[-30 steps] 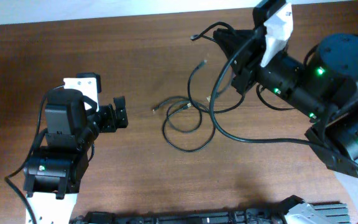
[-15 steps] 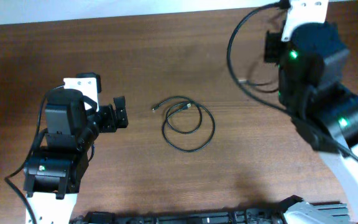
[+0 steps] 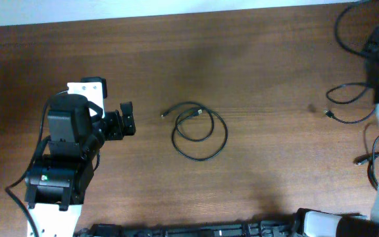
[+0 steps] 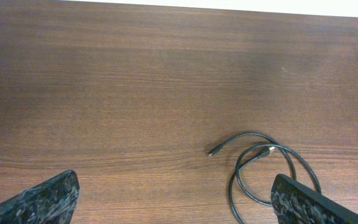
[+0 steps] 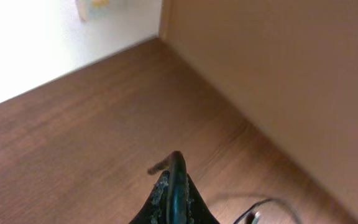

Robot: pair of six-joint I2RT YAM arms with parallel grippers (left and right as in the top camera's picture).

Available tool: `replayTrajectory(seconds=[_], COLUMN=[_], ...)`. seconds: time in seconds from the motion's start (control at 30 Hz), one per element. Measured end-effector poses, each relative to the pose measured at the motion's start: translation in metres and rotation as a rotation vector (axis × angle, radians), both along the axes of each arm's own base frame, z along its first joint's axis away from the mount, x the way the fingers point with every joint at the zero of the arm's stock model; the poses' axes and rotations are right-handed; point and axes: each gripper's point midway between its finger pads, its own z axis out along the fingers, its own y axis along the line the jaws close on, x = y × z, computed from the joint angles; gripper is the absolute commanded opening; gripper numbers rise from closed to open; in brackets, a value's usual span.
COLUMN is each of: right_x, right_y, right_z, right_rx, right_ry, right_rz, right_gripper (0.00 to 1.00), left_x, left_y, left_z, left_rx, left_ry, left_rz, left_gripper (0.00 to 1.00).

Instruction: Untangle cables

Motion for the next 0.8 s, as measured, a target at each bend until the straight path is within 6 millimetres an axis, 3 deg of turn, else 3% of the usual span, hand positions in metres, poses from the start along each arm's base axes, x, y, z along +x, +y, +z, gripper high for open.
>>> replayTrajectory(seconds=[0.17, 0.3, 0.33, 0.57, 0.67, 0.7, 0.73, 0.8], right_x=[-0.004, -0.006, -0.008, -0.021, -0.029, -0.03, -0.031, -0.033], right_y=[-0.046, -0.076, -0.086, -0.108, -0.105, -0.103, -0.101, -0.098], right_z=[-0.04, -0.082, -0.101, -0.171, -0.204, -0.212, -0.219, -0.228], right_rx=[0.185, 0.347, 0.407, 0.577, 0.658, 0.673, 0.692, 0.717], right_ry=[0.0, 0.012, 0.026, 0.128, 0.203, 0.224, 0.239, 0.265], right_rz=[-0.027, -0.03, -0.039, -0.104, -0.131, -0.128, -0.131, -0.132], right_gripper=[0.04, 0.04, 0.04, 0.06, 0.32, 0.44, 0.64, 0.79], left_x=[0.0, 0.0, 0.0, 0.0, 0.0, 0.0, 0.0, 0.0], left_y=[0.0, 0.0, 0.0, 0.0, 0.0, 0.0, 0.0, 0.0], left_z=[0.0, 0.0, 0.0, 0.0, 0.0, 0.0, 0.0, 0.0], left_rx=[0.0, 0.0, 0.0, 0.0, 0.0, 0.0, 0.0, 0.0], left_ry=[0.0, 0.0, 0.0, 0.0, 0.0, 0.0, 0.0, 0.0], left_rz=[0.0, 0.0, 0.0, 0.0, 0.0, 0.0, 0.0, 0.0], left_gripper=[0.99, 0.99, 0.99, 0.99, 0.99, 0.99, 0.99, 0.99])
